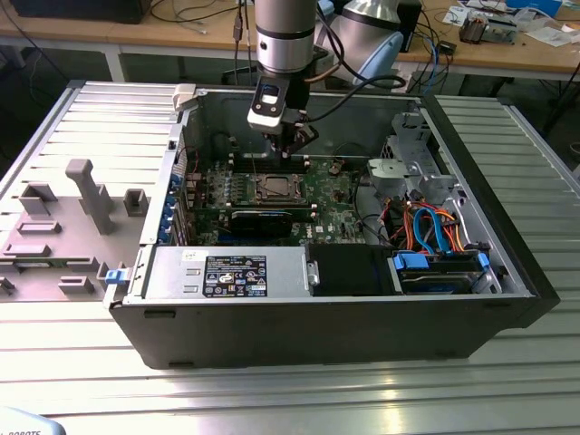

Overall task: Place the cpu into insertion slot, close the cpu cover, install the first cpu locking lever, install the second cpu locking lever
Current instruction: 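Install the first cpu locking lever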

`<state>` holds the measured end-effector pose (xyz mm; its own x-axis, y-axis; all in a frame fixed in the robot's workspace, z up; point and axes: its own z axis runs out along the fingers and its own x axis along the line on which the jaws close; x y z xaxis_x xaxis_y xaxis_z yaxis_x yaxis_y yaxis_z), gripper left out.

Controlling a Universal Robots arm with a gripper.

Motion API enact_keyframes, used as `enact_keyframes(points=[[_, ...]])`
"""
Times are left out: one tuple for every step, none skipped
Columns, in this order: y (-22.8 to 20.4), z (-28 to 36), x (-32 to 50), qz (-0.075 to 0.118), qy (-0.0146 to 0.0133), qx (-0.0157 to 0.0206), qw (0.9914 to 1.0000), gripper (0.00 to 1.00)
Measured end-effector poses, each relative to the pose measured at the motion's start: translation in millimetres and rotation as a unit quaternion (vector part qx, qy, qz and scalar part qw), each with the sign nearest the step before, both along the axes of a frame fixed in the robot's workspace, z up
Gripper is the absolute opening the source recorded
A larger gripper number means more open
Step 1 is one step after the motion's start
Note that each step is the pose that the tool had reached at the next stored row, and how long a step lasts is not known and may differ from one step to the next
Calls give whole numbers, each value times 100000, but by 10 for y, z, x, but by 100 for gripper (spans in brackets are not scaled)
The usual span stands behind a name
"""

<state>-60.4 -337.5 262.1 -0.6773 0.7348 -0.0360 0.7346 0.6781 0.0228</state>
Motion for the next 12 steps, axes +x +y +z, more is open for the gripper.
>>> enact_keyframes(points=[[0, 0, 0, 411, 1, -1, 99999, 11], [0, 0, 0, 1078, 0, 0, 99994, 11], [0, 0, 0, 1474, -1, 0, 99989, 11], [0, 0, 0, 1810, -1, 0, 99984, 11], [0, 0, 0, 2354, -1, 0, 99972, 11], [0, 0, 0, 2664, 1, 0, 99964, 11], [0, 0, 0, 2989, 0, 0, 99955, 11], [0, 0, -1, 3393, 0, 2, 99942, 11], [0, 0, -2, 3634, -2, 4, 99934, 11], [0, 0, -6, 3966, -1, 0, 99921, 11], [0, 0, -10, 4216, -2, 5, 99911, 11], [0, 0, -13, 4388, 0, 7, 99904, 11]])
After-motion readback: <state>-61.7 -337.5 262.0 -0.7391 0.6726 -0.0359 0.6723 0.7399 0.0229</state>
